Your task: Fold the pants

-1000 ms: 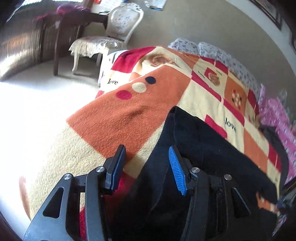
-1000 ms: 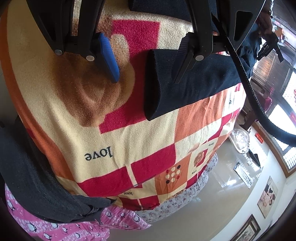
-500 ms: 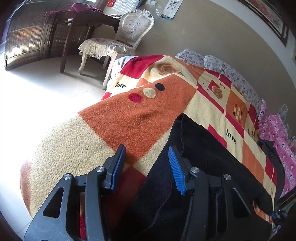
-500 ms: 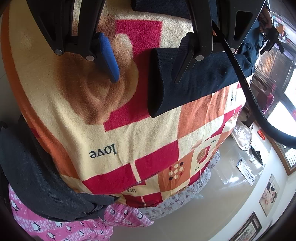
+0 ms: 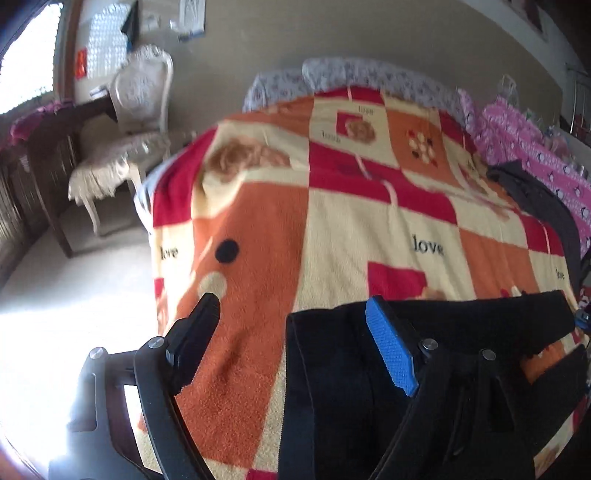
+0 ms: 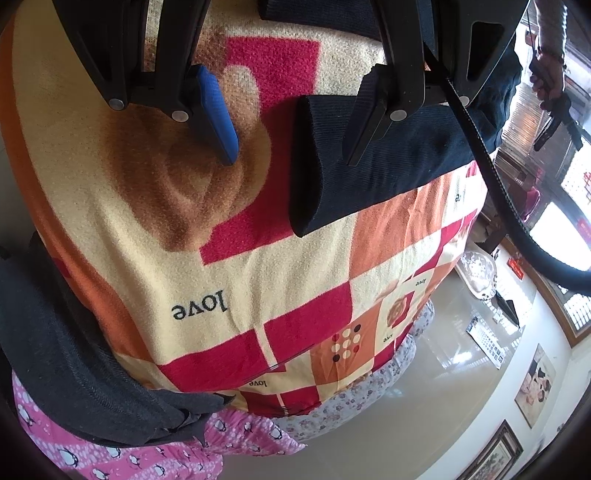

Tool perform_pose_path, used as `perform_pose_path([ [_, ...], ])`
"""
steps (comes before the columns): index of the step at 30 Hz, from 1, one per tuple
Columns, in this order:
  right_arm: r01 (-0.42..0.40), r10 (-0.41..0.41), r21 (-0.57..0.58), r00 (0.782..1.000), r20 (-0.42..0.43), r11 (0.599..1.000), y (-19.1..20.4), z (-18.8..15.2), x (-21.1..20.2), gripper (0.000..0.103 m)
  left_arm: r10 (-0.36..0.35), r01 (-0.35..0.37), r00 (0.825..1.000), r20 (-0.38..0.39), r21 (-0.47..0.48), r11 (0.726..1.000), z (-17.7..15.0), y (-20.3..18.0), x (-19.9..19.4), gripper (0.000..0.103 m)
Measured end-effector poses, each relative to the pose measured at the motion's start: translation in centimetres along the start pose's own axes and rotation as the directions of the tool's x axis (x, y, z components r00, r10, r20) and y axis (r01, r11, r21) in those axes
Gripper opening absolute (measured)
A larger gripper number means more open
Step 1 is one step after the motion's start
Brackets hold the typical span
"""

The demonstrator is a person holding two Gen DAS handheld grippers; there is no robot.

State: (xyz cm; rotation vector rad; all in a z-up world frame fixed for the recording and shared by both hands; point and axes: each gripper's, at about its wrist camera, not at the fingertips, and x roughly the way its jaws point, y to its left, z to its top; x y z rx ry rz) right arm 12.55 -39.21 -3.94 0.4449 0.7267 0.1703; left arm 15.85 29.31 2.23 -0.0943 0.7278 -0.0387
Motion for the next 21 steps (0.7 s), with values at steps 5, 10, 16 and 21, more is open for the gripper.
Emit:
perform_pose_path([
  [5, -0.017, 0.017, 0.002, 1.000, -0.002, 1.000, -0.1, 0.0, 0.0, 0.057, -0.049, 0.053, 0.987, -0.154, 0.021, 0.998, 0.6, 1.3, 5.7, 0.081],
  [10, -0.022, 0.022, 0.001, 1.000, -0.004, 1.000, -0.1, 0.0, 0.0, 0.057, -0.084, 0.090, 0.983, -0.166, 0.032, 0.995, 0.2, 1.9, 7.5, 0.081],
  [16, -0.030, 0.030, 0.004, 1.000, -0.006, 1.000, -0.1, 0.0, 0.0, 0.057, -0.220, 0.239, 0.960, -0.174, 0.092, 0.967, -1.5, 0.3, 8.0, 0.081],
  [21, -0.032, 0.032, 0.004, 0.999, -0.008, 0.999, -0.1, 0.0, 0.0, 0.057, -0.219, 0.236, 0.962, -0.164, 0.092, 0.967, -1.2, 0.0, 8.1, 0.062],
])
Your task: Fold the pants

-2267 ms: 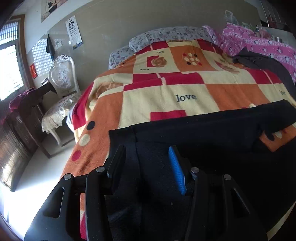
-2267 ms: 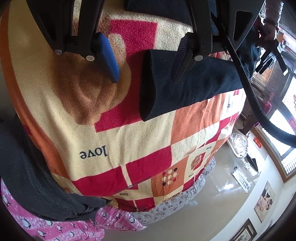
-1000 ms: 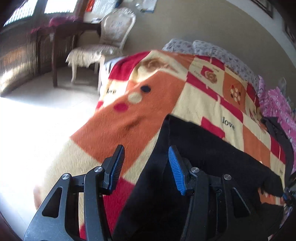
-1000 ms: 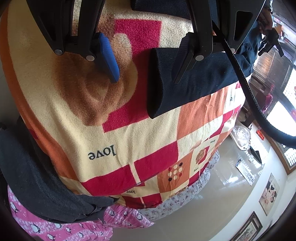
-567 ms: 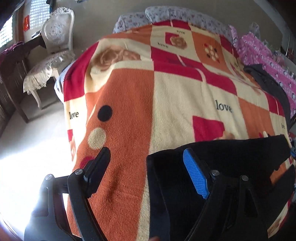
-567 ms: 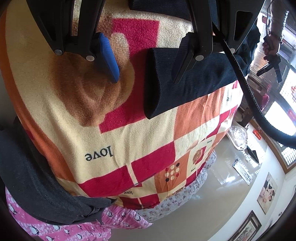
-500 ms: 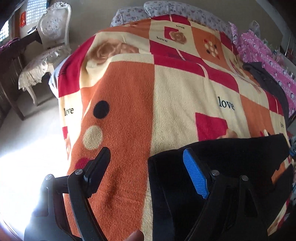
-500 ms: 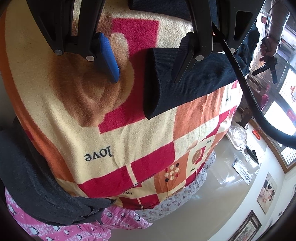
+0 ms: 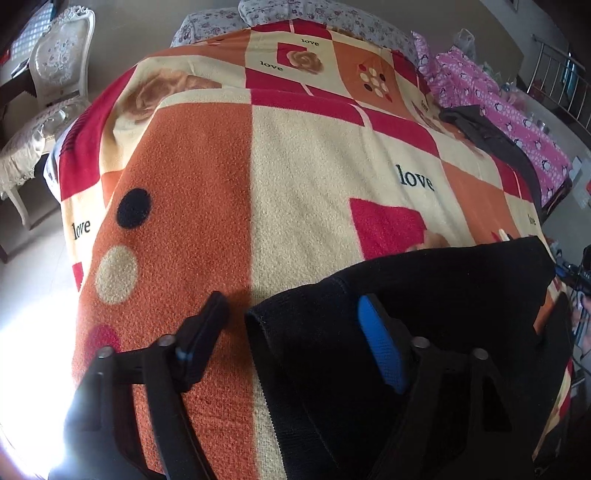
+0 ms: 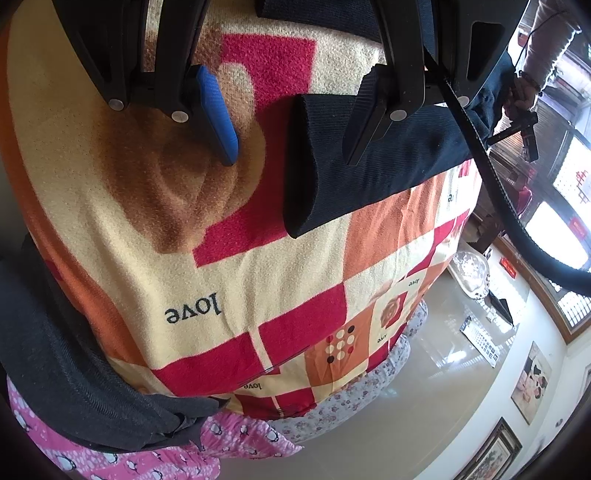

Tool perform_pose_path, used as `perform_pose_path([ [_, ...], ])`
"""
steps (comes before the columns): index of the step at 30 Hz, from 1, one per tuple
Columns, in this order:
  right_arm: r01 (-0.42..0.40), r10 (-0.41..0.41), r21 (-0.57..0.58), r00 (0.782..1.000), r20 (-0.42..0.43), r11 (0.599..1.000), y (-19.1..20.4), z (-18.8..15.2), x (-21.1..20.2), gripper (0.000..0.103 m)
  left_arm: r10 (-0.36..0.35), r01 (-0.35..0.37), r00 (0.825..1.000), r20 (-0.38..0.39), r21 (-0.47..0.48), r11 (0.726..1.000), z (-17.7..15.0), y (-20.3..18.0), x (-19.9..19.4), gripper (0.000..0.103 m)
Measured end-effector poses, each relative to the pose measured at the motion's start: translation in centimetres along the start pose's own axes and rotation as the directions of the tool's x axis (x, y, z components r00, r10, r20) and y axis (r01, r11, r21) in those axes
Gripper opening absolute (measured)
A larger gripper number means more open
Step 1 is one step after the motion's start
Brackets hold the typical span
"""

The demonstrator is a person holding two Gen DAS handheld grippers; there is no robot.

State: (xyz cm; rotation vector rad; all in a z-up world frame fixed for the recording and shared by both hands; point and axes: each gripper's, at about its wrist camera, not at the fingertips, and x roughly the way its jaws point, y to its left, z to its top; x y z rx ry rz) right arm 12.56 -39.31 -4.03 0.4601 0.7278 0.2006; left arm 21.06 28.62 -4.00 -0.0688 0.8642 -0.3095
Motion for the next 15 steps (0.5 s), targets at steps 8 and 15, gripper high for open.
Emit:
perform_pose_path([
  [8, 0.002, -0.002, -0.001, 1.000, 0.001, 1.000, 0.0, 0.0, 0.0, 0.057, 0.061, -0.064, 0.995, 0.082, 0.035, 0.997, -0.6, -2.0, -1.4, 0.011],
  [15, 0.007, -0.007, 0.021, 1.000, 0.018, 1.000, 0.0, 0.1, -0.3, 0.057, 0.205, -0.213, 0.973, 0.103, 0.072, 0.974, -1.0, -3.3, -1.2, 0.011],
])
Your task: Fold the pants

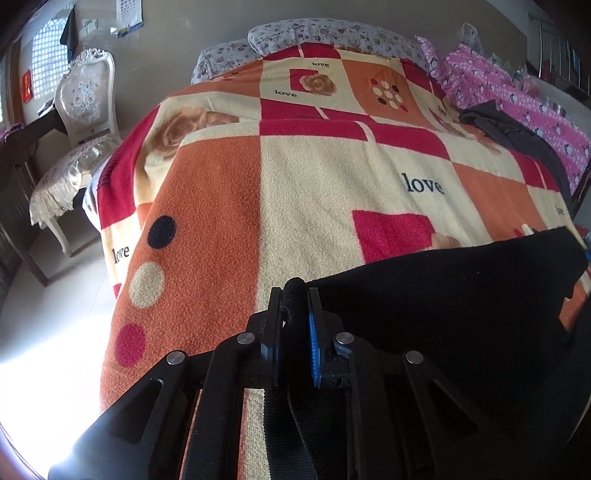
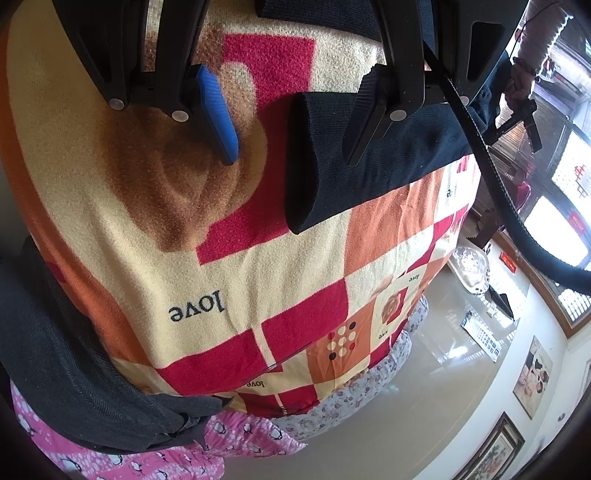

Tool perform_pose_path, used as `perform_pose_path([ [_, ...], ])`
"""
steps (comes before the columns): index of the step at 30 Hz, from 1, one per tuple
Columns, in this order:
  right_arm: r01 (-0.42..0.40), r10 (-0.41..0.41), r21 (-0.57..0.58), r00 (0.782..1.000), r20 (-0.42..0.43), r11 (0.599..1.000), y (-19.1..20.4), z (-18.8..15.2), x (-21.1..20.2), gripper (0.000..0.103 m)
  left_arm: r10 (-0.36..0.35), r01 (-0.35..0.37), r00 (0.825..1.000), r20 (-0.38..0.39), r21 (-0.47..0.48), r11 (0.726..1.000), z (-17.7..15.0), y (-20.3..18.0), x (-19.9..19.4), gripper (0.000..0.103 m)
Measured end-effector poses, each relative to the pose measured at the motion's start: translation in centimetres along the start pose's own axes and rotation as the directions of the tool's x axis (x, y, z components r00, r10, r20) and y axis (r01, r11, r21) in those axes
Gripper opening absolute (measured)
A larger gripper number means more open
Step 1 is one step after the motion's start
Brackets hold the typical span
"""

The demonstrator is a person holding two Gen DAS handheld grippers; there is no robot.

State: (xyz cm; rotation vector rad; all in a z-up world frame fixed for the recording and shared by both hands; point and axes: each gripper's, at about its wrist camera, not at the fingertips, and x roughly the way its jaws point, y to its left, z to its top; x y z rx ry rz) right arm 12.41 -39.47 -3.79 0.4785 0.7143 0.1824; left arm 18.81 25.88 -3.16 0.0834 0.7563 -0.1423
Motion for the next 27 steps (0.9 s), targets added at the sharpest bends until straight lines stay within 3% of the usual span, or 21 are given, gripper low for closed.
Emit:
perform_pose_path([
  [3, -0.024, 0.023, 0.071, 1.000, 0.011, 0.997, -0.6, 1.4, -0.5, 0.057, 0.078, -0.076, 0.997, -0.015, 0.074, 0.994, -0.2, -1.5, 0.5, 0.011],
  [7, -0.085, 0.082, 0.192, 0.996, 0.019, 0.978, -1.4, 5.2, -0.5, 0.057, 0.087, -0.084, 0.996, -0.027, 0.072, 0.994, -0.4, -1.2, 0.9, 0.011],
  [10, -0.152, 0.180, 0.266, 0.980, -0.082, 0.952, -1.9, 7.2, 2.4, 0.057, 0.081, -0.079, 0.996, -0.033, 0.056, 0.995, -0.5, -0.9, 0.9, 0.011],
  [12, -0.119, 0.180, 0.303, 0.966, -0.183, 0.946, -2.1, 7.4, 5.0, 0.055, 0.087, -0.085, 0.996, -0.037, 0.054, 0.995, -0.5, -0.9, 1.0, 0.011],
  [14, -0.068, 0.137, 0.259, 0.956, -0.259, 0.964, -1.6, 7.4, 7.2, 0.039, 0.101, -0.099, 0.994, -0.036, 0.064, 0.993, -0.5, -1.2, 0.9, 0.012],
  [16, -0.065, 0.121, 0.222, 0.961, -0.248, 0.973, -1.1, 7.4, 8.0, 0.036, 0.117, -0.114, 0.993, -0.033, 0.076, 0.991, -0.5, -1.5, 0.9, 0.012],
  [19, -0.071, 0.127, 0.235, 0.964, -0.232, 0.969, -0.8, 7.2, 8.6, 0.024, 0.130, -0.127, 0.991, -0.033, 0.087, 0.988, -0.6, -1.8, 0.9, 0.012],
  [27, -0.079, 0.097, 0.082, 0.965, -0.243, 0.993, 1.0, 6.3, 8.9, 0.004, 0.115, -0.112, 0.993, -0.033, 0.066, 0.991, -0.6, -1.3, 0.8, 0.012],
])
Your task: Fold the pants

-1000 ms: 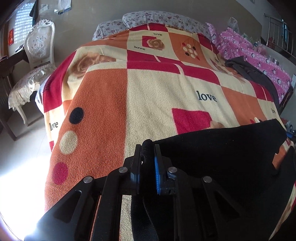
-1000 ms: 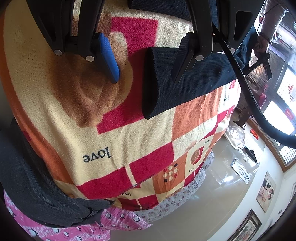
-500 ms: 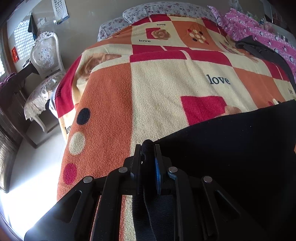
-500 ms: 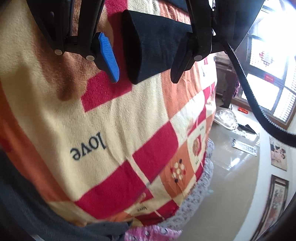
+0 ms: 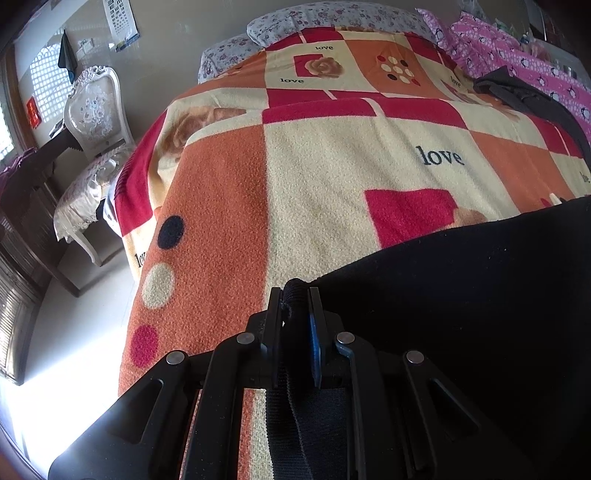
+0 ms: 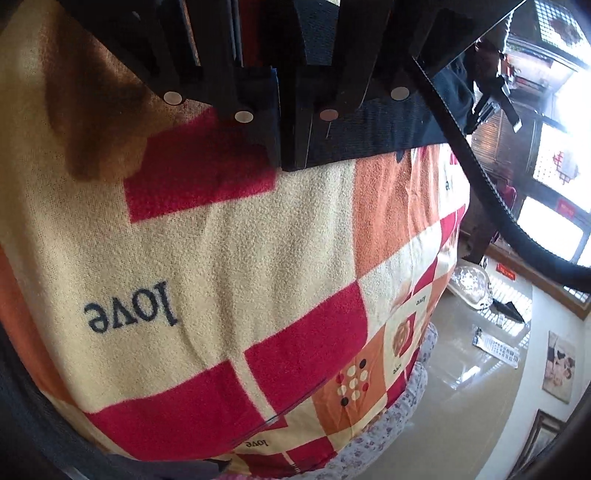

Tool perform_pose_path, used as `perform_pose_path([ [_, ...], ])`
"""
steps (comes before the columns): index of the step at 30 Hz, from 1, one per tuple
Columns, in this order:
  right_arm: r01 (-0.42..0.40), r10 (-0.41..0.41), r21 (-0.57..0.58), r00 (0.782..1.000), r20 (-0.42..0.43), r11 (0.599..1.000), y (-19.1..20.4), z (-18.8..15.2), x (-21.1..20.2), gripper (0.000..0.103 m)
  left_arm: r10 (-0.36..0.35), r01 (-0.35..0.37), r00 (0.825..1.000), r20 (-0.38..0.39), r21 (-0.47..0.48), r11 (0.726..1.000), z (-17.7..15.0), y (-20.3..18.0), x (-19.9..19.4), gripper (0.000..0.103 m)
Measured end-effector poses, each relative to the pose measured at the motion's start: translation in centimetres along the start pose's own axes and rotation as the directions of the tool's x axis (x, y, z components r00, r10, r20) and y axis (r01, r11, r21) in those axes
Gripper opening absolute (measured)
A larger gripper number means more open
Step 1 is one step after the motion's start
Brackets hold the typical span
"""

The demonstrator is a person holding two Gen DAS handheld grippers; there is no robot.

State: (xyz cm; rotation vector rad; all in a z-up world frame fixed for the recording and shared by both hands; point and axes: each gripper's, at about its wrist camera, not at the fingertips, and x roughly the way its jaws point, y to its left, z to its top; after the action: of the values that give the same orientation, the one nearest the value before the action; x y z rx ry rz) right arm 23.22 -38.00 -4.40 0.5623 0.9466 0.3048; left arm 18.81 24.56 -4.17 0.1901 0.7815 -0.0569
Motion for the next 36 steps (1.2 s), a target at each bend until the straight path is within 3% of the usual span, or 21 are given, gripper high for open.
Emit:
perform_pose_path([
  [4, 0.036, -0.032, -0.106, 0.999, 0.043, 0.994, 1.8, 0.0, -1.4, 0.003, 0.020, -0.022, 0.999, 0.049, 0.028, 0.999, 0.3, -0.2, -1.2, 0.011],
  [9, 0.074, -0.054, -0.270, 0.995, 0.080, 0.960, 6.2, -0.8, -4.5, 0.003, 0.049, -0.057, 0.989, 0.138, 0.060, 0.997, 1.1, -0.8, -6.0, 0.010],
  [14, 0.119, -0.059, -0.467, 0.988, 0.140, 0.876, 10.2, -5.2, -9.7, 0.003, 0.055, -0.088, 0.970, 0.238, 0.128, 0.988, -0.2, -0.9, -12.0, 0.010],
  [16, 0.141, -0.059, -0.528, 0.984, 0.169, 0.838, 10.9, -7.5, -11.6, 0.003, 0.026, -0.068, 0.961, 0.276, 0.144, 0.987, -1.6, -0.7, -14.3, 0.010],
  [19, 0.181, -0.068, -0.592, 0.976, 0.208, 0.786, 10.8, -11.6, -14.2, 0.003, 0.000, -0.050, 0.952, 0.305, 0.156, 0.986, -5.0, -0.6, -16.8, 0.010],
  [21, 0.221, -0.106, -0.629, 0.971, 0.215, 0.746, 10.5, -14.4, -14.8, 0.003, -0.009, -0.038, 0.957, 0.290, 0.154, 0.987, -8.1, -0.5, -17.5, 0.010],
  [25, 0.257, -0.178, -0.654, 0.966, 0.187, 0.711, 8.1, -19.9, -15.1, 0.002, -0.024, 0.008, 0.971, 0.237, 0.067, 0.998, -13.8, 0.6, -17.2, 0.010],
  [28, 0.259, -0.224, -0.648, 0.965, 0.138, 0.716, 5.9, -22.7, -14.9, 0.001, -0.005, 0.021, 0.986, 0.165, -0.099, 0.995, -17.3, 2.4, -16.5, 0.010],
  [32, 0.273, -0.273, -0.607, 0.957, 0.095, 0.746, 3.0, -24.1, -14.6, 0.000, 0.051, 0.007, 0.988, 0.146, -0.368, 0.930, -20.5, 5.9, -17.2, 0.010],
  [34, 0.343, -0.325, -0.597, 0.935, 0.142, 0.725, 2.3, -24.4, -15.1, 0.000, 0.069, 0.002, 0.985, 0.159, -0.409, 0.912, -20.6, 5.9, -18.2, 0.010],
  [36, 0.379, -0.333, -0.556, 0.924, 0.188, 0.739, 2.0, -23.7, -16.1, 0.000, 0.061, 0.014, 0.981, 0.185, -0.378, 0.926, -19.3, 4.4, -19.3, 0.010],
])
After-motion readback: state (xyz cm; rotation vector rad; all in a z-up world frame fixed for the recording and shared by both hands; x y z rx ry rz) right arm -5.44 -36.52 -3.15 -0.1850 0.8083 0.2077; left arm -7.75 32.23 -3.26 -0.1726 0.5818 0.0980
